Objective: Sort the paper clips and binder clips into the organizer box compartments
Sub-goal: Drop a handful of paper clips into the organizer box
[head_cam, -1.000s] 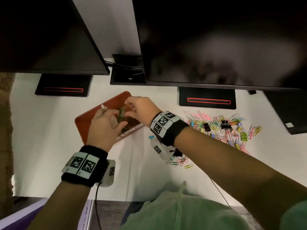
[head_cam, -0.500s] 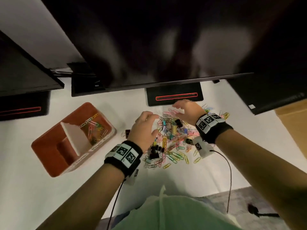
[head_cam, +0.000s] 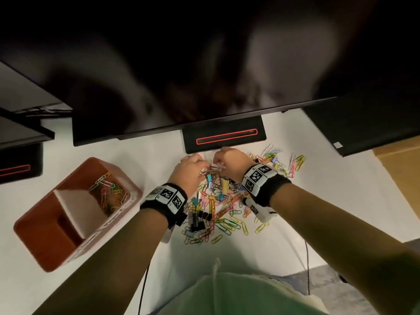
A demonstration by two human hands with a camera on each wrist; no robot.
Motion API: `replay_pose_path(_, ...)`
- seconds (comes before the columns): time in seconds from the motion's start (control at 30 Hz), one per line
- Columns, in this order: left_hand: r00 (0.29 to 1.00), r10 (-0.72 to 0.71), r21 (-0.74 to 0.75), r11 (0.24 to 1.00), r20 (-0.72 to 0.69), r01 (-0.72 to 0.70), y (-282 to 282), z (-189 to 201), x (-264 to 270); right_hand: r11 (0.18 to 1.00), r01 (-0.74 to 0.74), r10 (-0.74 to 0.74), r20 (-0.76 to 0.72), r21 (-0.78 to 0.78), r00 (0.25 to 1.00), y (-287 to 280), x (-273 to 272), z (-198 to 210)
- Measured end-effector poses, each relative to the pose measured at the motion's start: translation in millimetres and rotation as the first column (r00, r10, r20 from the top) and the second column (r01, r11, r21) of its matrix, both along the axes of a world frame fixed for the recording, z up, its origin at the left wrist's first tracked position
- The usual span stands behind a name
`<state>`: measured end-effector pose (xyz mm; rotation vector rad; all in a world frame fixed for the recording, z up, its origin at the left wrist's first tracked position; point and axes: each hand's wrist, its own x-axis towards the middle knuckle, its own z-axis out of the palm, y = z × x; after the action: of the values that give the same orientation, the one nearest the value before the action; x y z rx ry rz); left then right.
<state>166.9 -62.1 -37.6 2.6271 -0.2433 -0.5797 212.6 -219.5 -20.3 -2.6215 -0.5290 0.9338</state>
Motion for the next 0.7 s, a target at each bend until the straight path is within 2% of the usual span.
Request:
replay_pose_path(0.13,0.998,0.064,-0.051,0.997,-0.013,-0.065,0,-4,-4,1.0,0.003,-0.003,-0.041,-0.002,0.999,2,-4,-3)
replay_pose_path(0.27,0.99,0.136,-0.036,0.99,-0.034,-0.137,2,-3,-9,1.0,-0.004,0.003,-0.049,-0.018,0.999,1,-7,-3)
replay_pose_path(0.43,0.957,0.284,-0.089,0.953,-0.064,-0.289,12,-1,-24,1.0,0.007,-0.005,-0.05,0.027,0.999,-6,-12,-1)
replay_pose_path(0.53,0.923,0.381,-0.173,0.906,-0.056,-0.385,19,11,-34,0.994,0.011,-0.011,0.003,0.109,1.0,-8,-17,11)
replay_pose_path(0.7,0.853,0.518,-0.342,0.791,-0.068,-0.507,42,54,-57,0.969,-0.038,0.008,0.122,0.246,0.993,6,-27,36)
